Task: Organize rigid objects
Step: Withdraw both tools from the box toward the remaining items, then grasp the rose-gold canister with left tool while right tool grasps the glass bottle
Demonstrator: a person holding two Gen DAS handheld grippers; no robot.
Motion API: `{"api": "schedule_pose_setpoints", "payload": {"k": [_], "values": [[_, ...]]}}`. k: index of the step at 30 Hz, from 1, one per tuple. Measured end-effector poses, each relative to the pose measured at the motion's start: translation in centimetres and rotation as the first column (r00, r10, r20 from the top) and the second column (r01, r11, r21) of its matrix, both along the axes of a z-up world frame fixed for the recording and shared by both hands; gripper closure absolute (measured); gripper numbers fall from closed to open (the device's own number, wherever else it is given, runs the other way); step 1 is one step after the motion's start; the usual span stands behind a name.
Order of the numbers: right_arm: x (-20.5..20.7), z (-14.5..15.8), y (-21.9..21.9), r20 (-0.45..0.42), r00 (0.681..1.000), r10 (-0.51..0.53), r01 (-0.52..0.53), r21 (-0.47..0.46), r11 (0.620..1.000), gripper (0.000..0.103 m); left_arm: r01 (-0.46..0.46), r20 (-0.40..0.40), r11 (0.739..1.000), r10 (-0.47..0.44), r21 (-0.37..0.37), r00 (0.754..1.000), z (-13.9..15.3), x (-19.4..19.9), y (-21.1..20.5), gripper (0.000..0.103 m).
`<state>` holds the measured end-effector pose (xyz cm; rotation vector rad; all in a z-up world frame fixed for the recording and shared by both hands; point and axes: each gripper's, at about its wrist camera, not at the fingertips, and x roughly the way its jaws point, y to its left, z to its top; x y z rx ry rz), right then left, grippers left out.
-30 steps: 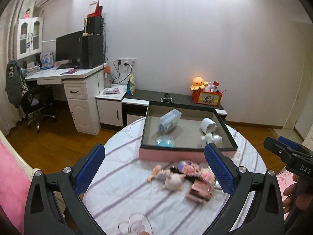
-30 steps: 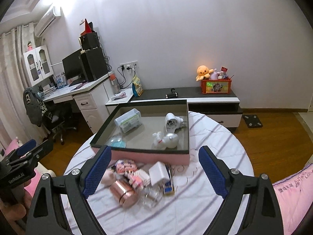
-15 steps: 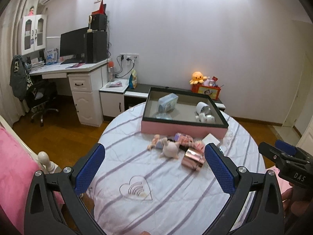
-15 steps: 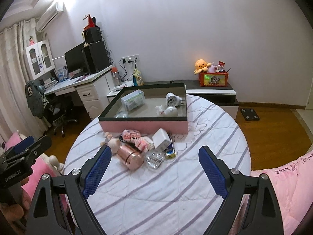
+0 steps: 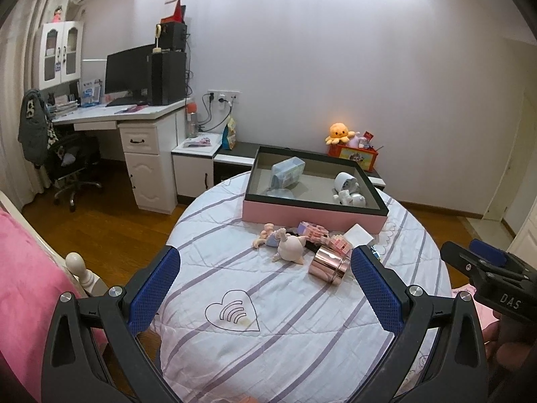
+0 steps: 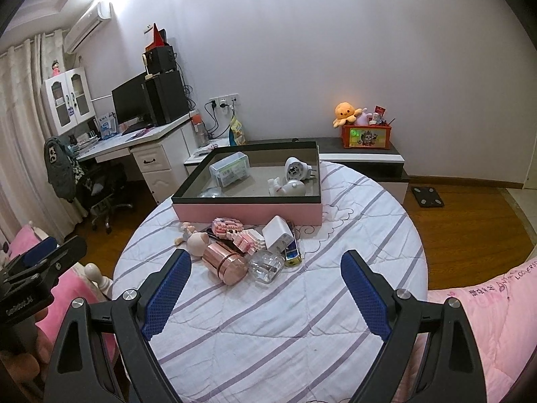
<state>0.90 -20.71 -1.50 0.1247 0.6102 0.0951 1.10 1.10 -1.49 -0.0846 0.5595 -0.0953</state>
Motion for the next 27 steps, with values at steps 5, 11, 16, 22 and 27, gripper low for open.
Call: {"api": "schedule_pose_setpoints", "payload": {"k": [5, 11, 16, 22, 27], "values": [[0.2, 0.0, -0.1, -0.007, 1.000, 0.000, 0.000, -0.003, 1.000, 0.011, 0.002, -0.001, 1.000, -0.002, -0.003, 1.000, 0.0, 0.0, -0.1, 0.000], [0.6, -0.4, -0.2, -0.019, 1.000, 0.000, 0.000, -0.005, 1.000, 0.011, 0.005, -0.014, 1.000, -0.005, 0.002, 1.000, -0.3, 0.4, -0.3, 0.000], [1.2, -1.0, -0.5, -0.033, 0.999, 0.003, -0.003, -0.005, 1.000, 0.011, 0.010, -0.031, 1.000, -0.010, 0.008, 0.999, -0.8, 0.9, -0.6, 0.000], [2.6, -2.6, -0.9, -0.070, 0.998, 0.004, -0.005, -0.011, 1.000, 0.011, 0.030, -0.061, 0.999, -0.029, 0.017, 0.998, -2.1, 2.0, -1.5, 0.000], [4.2, -5.0, -1.4, -0.139, 0.990, -0.002, -0.003, -0.030, 1.000, 0.011, 0.070, -0.111, 0.997, -0.066, 0.032, 0.992, -4.2, 3.4, -3.5, 0.000]]}}
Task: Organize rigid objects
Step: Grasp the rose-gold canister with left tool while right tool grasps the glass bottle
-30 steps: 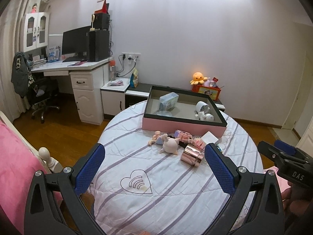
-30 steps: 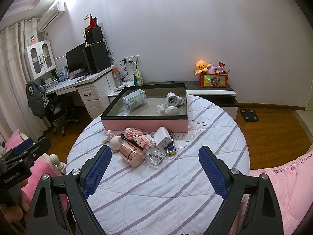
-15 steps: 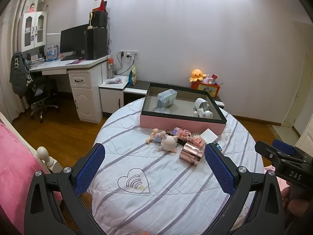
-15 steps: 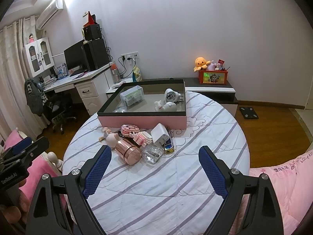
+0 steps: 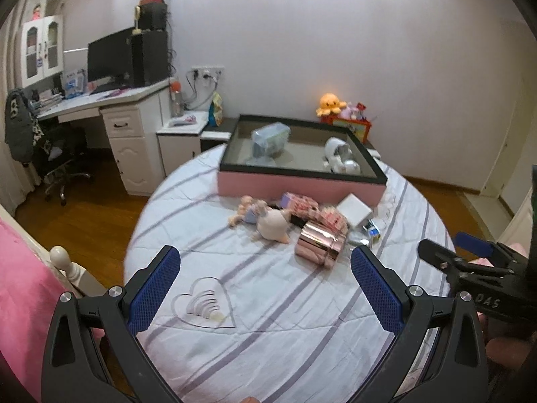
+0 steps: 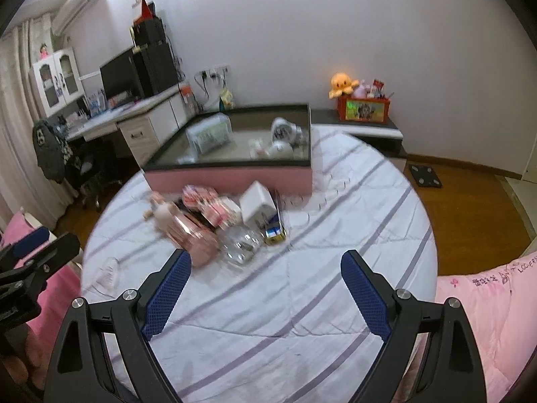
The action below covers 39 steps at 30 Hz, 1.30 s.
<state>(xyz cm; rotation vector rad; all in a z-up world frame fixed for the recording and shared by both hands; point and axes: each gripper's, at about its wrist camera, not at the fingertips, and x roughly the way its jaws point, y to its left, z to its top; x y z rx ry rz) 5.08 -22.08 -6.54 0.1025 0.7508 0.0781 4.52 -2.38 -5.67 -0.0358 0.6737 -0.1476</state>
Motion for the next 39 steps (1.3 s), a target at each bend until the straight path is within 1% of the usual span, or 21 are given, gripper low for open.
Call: {"api": "schedule_pose_setpoints", "payload": {"k": [7, 13, 16, 20, 21, 22, 23, 24, 25, 30, 36, 39], "values": [[1.8, -2.9, -0.8, -0.061, 0.998, 0.020, -0.020, 0.006, 1.000, 0.011, 0.044, -0.055, 0.999, -0.043, 0.019, 0.998, -3.0, 2.8, -2.7, 0.000], [2.9, -4.5, -1.5, -0.098, 0.995, 0.020, -0.021, -0.002, 1.000, 0.011, 0.079, -0.097, 0.996, -0.076, 0.032, 0.992, -5.8, 5.9, -4.2, 0.000], [3.4, -5.2, -1.9, -0.116, 0.993, 0.014, -0.014, 0.004, 1.000, 0.011, 0.102, -0.123, 0.993, -0.093, 0.065, 0.988, -7.2, 7.2, -5.1, 0.000], [4.0, -5.8, -2.3, -0.129, 0.992, 0.012, -0.011, 0.008, 1.000, 0.011, 0.137, -0.136, 0.988, -0.126, 0.070, 0.983, -8.2, 8.3, -6.2, 0.001], [4.2, -5.9, -2.3, -0.133, 0.991, 0.015, -0.014, 0.007, 1.000, 0.011, 0.145, -0.139, 0.987, -0.134, 0.071, 0.981, -8.4, 8.5, -6.3, 0.006], [4.3, -6.0, -2.2, -0.137, 0.990, 0.019, -0.018, 0.008, 1.000, 0.011, 0.159, -0.153, 0.985, -0.148, 0.064, 0.977, -8.7, 9.0, -6.5, 0.014], [4.5, -6.1, -2.1, -0.140, 0.990, 0.024, -0.023, 0.009, 1.000, 0.011, 0.172, -0.171, 0.984, -0.161, 0.051, 0.972, -8.9, 9.4, -6.6, 0.018], [4.6, -6.2, -2.0, -0.144, 0.989, 0.029, -0.027, 0.010, 1.000, 0.011, 0.184, -0.186, 0.983, -0.176, 0.028, 0.967, -9.1, 9.7, -6.5, 0.028], [4.7, -6.2, -1.9, -0.147, 0.989, 0.034, -0.033, 0.011, 0.999, 0.011, 0.200, -0.195, 0.980, -0.197, 0.000, 0.961, -9.3, 9.8, -6.4, 0.043], [5.2, -6.3, -0.5, -0.144, 0.987, 0.073, -0.071, 0.014, 0.997, 0.011, 0.199, -0.190, 0.979, -0.202, -0.038, 0.961, -9.3, 9.3, -5.6, 0.044], [6.5, -6.3, 1.6, -0.142, 0.986, 0.091, -0.091, 0.007, 0.996, 0.011, 0.148, -0.173, 0.989, -0.150, -0.027, 0.973, -8.7, 7.1, -2.6, 0.044], [7.2, -6.5, 2.8, -0.142, 0.984, 0.104, -0.103, 0.013, 0.995, 0.012, 0.124, -0.169, 0.992, -0.125, -0.018, 0.978, -8.6, 6.6, -1.4, 0.044]]}}
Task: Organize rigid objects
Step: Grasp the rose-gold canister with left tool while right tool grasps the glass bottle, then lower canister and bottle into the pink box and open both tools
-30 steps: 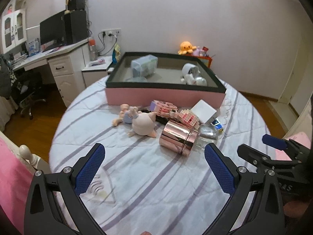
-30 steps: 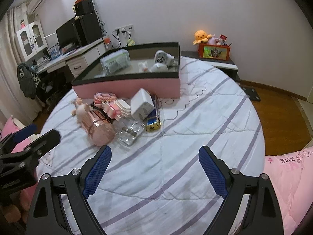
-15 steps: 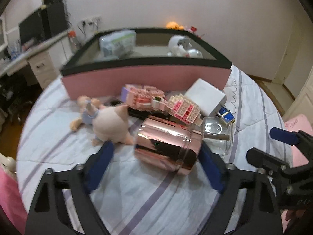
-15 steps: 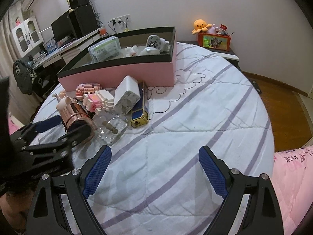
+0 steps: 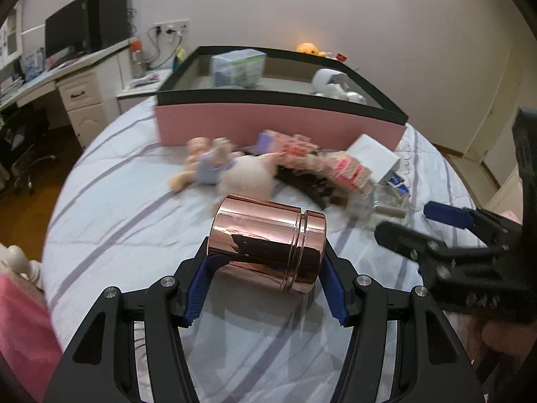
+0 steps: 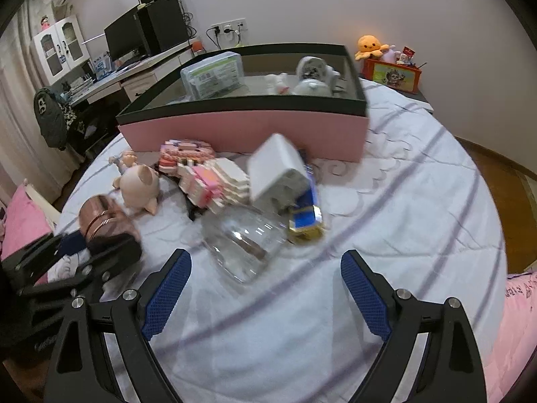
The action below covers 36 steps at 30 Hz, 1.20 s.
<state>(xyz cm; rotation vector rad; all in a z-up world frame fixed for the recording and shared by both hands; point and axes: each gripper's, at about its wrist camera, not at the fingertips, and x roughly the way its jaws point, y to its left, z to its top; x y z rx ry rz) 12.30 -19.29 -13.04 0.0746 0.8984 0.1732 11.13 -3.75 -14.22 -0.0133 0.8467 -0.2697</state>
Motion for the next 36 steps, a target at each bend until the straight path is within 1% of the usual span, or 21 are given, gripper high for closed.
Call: {"api": "schedule_pose_setpoints", "payload": {"k": [1, 2, 3, 5, 7, 8, 9, 10, 19, 24, 27, 31, 33, 36], "values": [[0.3, -0.1, 0.5, -0.002, 1.000, 0.009, -0.009, 0.002, 1.000, 0.013, -0.008, 0.000, 1.000, 0.008, 0.000, 1.000, 0.0, -0.1, 0.5, 0.044], [0.5, -0.1, 0.7, -0.005, 1.000, 0.014, -0.014, 0.001, 1.000, 0.018, -0.013, -0.002, 1.000, 0.013, -0.002, 1.000, -0.1, -0.1, 0.7, 0.044], [0.9, -0.3, 1.3, -0.008, 1.000, 0.022, -0.022, -0.007, 1.000, 0.027, -0.018, -0.003, 1.000, 0.018, -0.003, 1.000, -0.1, -0.2, 1.0, 0.044], [1.3, -0.8, 2.1, -0.023, 0.999, 0.027, -0.028, -0.029, 0.999, 0.030, -0.023, -0.001, 1.000, 0.023, -0.006, 1.000, -0.1, -0.3, 1.5, 0.046], [1.1, -1.1, 2.4, -0.012, 1.000, 0.026, -0.027, -0.055, 0.998, 0.036, -0.023, 0.003, 1.000, 0.023, -0.011, 1.000, 0.1, -0.4, 1.7, 0.046], [0.9, -1.0, 2.2, -0.007, 1.000, 0.023, -0.024, -0.057, 0.998, 0.045, -0.023, 0.005, 1.000, 0.023, -0.012, 1.000, 0.1, -0.5, 1.7, 0.046], [0.7, -0.9, 1.8, -0.005, 1.000, 0.021, -0.021, -0.042, 0.999, 0.049, -0.022, 0.007, 1.000, 0.022, -0.013, 1.000, 0.1, -0.5, 1.7, 0.047], [0.5, -0.8, 1.3, -0.006, 1.000, 0.020, -0.020, -0.013, 1.000, 0.049, -0.020, 0.008, 1.000, 0.020, -0.015, 1.000, 0.1, -0.5, 1.7, 0.048], [-1.7, -0.3, 0.4, -0.001, 0.999, 0.037, -0.037, 0.033, 0.999, 0.049, -0.018, 0.015, 0.999, 0.018, -0.030, 1.000, 0.5, -1.0, 1.8, 0.048], [-2.9, 1.0, -0.2, 0.017, 0.999, 0.042, -0.043, 0.068, 0.997, 0.048, -0.022, 0.026, 0.999, 0.023, -0.040, 0.999, 1.1, -1.3, 2.2, 0.048], [-3.2, 2.7, -0.3, 0.051, 0.997, 0.050, -0.054, 0.084, 0.995, 0.048, -0.024, 0.045, 0.999, 0.026, -0.042, 0.999, 2.0, -1.4, 2.4, 0.048], [-2.5, 5.0, -0.2, 0.104, 0.992, 0.066, -0.076, 0.095, 0.993, 0.048, -0.024, 0.090, 0.999, 0.028, -0.044, 0.996, 4.1, -0.6, 2.7, 0.048], [-1.6, 6.1, -0.3, 0.131, 0.989, 0.070, -0.082, 0.094, 0.992, 0.048, -0.025, 0.114, 0.999, 0.030, -0.046, 0.993, 5.1, 0.2, 2.7, 0.048], [0.5, 7.7, -0.5, 0.170, 0.983, 0.073, -0.087, 0.076, 0.993, 0.048, -0.027, 0.170, 0.999, 0.033, -0.037, 0.985, 7.2, 2.1, 2.6, 0.048]]}}
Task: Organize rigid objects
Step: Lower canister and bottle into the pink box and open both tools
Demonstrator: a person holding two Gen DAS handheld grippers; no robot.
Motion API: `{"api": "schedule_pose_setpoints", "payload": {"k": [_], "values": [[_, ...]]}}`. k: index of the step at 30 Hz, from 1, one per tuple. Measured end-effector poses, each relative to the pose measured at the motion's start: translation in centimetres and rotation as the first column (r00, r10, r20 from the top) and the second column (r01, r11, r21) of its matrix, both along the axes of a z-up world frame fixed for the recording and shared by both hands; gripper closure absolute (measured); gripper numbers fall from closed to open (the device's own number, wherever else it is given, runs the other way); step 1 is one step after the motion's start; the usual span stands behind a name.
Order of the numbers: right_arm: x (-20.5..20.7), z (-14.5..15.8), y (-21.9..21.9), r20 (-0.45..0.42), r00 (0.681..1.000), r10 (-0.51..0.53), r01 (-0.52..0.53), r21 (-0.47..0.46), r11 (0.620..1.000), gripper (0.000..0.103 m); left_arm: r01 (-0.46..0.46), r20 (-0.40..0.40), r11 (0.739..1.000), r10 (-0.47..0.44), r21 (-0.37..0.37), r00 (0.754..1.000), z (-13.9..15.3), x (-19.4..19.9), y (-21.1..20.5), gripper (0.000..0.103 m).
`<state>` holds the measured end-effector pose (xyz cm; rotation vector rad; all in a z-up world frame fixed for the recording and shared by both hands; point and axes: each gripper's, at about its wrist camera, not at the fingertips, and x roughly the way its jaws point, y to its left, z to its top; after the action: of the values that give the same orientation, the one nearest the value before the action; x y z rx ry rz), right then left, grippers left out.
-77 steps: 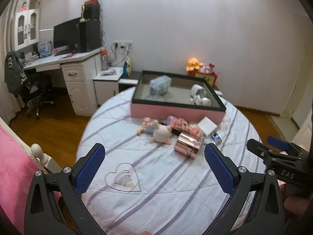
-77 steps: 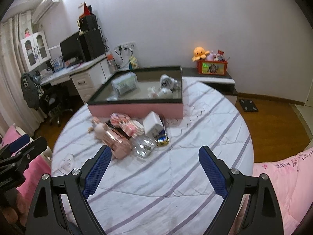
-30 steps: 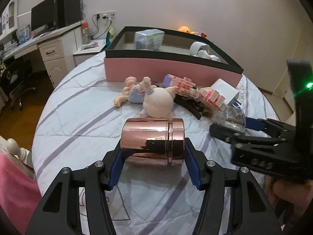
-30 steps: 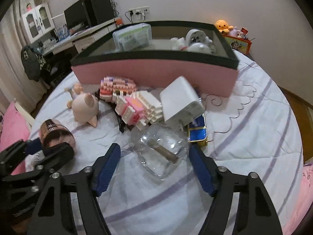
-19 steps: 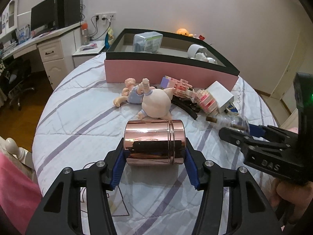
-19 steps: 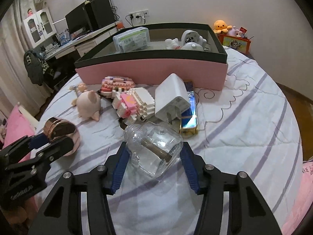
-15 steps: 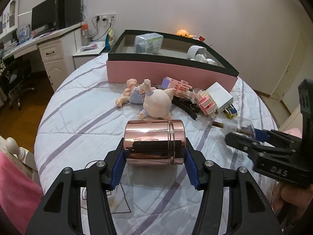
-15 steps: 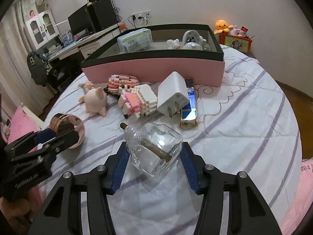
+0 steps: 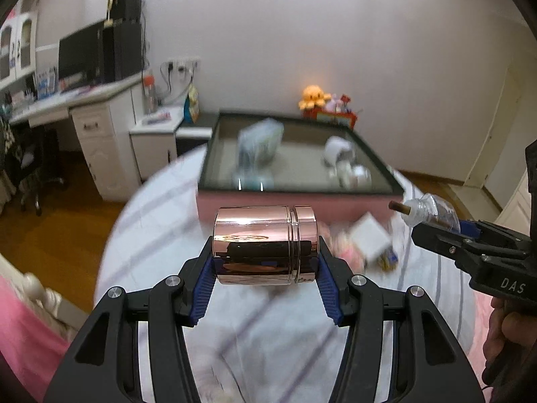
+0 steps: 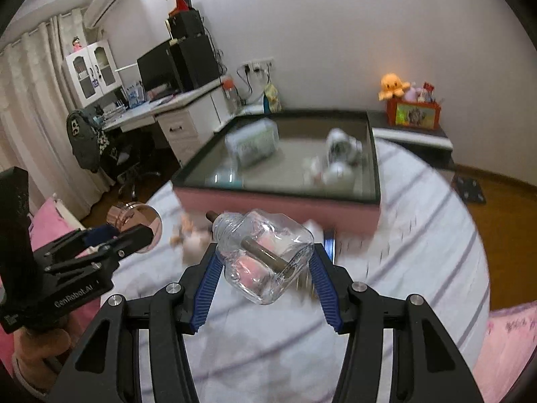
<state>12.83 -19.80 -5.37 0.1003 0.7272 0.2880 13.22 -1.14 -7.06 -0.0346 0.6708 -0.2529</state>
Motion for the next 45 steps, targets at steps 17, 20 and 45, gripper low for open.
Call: {"api": "schedule_pose_setpoints", "payload": {"k": [17, 20, 45], "values": [[15.9, -0.7, 0.1, -0.057, 0.998, -0.003, -0.002, -0.077, 0.997, 0.048, 0.047, -0.048, 0.998, -0.046, 0.027, 0.998, -0.1, 15.9, -4.7, 0.048], [17.0, -2.0, -0.1, -0.085, 0.996, -0.003, -0.005, -0.085, 0.996, 0.048, 0.051, -0.072, 0.998, -0.048, 0.031, 0.996, -1.0, 17.2, -5.0, 0.048], [2.8, 3.5, -2.6, 0.065, 0.989, -0.131, 0.130, 0.012, 0.991, 0.000, -0.067, 0.111, 0.997, 0.064, 0.022, 0.992, 4.6, 3.1, 0.5, 0.001]]}}
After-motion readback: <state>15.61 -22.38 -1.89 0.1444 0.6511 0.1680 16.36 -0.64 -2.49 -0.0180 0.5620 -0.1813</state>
